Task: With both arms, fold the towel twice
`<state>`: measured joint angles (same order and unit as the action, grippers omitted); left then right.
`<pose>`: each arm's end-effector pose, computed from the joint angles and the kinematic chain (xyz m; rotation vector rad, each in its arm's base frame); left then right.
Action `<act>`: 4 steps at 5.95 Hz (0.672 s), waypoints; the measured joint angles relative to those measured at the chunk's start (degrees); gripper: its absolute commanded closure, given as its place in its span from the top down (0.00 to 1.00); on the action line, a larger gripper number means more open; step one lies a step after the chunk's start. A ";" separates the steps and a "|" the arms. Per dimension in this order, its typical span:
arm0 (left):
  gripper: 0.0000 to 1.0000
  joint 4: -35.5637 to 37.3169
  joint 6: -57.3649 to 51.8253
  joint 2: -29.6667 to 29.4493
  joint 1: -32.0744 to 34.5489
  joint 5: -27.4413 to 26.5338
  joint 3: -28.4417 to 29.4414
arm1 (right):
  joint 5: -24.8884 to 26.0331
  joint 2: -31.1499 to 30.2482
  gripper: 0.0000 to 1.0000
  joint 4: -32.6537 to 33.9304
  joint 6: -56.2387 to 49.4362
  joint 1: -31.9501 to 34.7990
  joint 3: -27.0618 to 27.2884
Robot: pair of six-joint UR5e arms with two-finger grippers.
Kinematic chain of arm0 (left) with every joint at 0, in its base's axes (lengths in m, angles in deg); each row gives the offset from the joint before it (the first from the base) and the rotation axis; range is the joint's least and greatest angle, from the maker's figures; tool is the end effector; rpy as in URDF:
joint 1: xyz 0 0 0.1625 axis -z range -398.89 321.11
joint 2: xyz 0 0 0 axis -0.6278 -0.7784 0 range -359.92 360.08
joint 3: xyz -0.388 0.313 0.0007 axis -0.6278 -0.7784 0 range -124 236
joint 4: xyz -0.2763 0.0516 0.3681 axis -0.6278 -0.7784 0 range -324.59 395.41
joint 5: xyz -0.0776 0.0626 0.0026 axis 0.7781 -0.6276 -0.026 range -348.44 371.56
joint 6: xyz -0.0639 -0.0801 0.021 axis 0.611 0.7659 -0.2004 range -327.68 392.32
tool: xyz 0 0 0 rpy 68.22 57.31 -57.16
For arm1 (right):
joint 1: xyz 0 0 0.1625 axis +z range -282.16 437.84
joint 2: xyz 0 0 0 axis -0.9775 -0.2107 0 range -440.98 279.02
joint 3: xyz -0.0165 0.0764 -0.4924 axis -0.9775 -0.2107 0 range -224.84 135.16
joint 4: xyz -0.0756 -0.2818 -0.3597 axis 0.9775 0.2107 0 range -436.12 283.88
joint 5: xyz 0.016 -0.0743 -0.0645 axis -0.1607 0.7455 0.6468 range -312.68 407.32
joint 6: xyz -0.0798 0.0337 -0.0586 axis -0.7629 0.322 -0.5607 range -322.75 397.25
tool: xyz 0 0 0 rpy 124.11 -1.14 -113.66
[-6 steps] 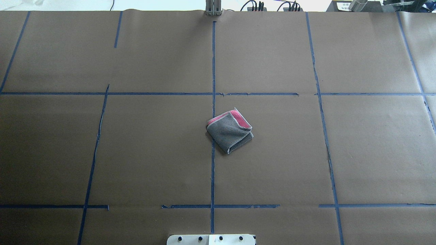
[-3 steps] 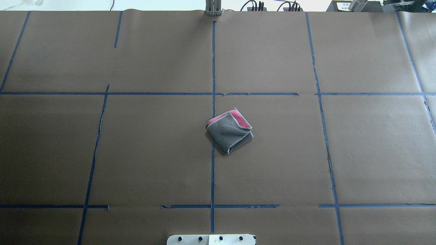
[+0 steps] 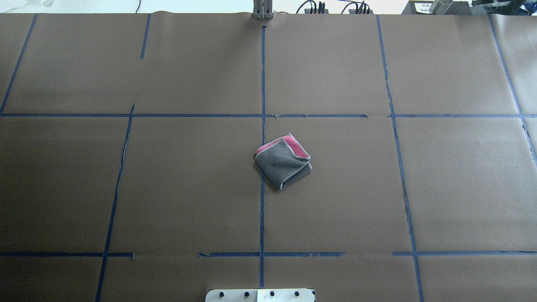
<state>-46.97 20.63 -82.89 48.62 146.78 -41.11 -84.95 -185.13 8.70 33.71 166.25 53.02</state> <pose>-0.0384 -0.4739 0.7427 -0.0614 0.7966 0.1823 0.0514 -0.4187 0.7739 -0.0059 -0.7382 -0.0783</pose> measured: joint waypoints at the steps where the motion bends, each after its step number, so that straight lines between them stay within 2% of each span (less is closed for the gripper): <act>1: 1.00 -0.01 0.00 0.58 0.02 0.03 -0.17 | 0.00 0.00 1.00 0.00 -0.04 0.00 -0.03; 4: 1.00 -0.06 0.00 1.13 0.03 0.05 -0.45 | 0.00 0.00 1.00 0.00 -0.06 0.00 -0.04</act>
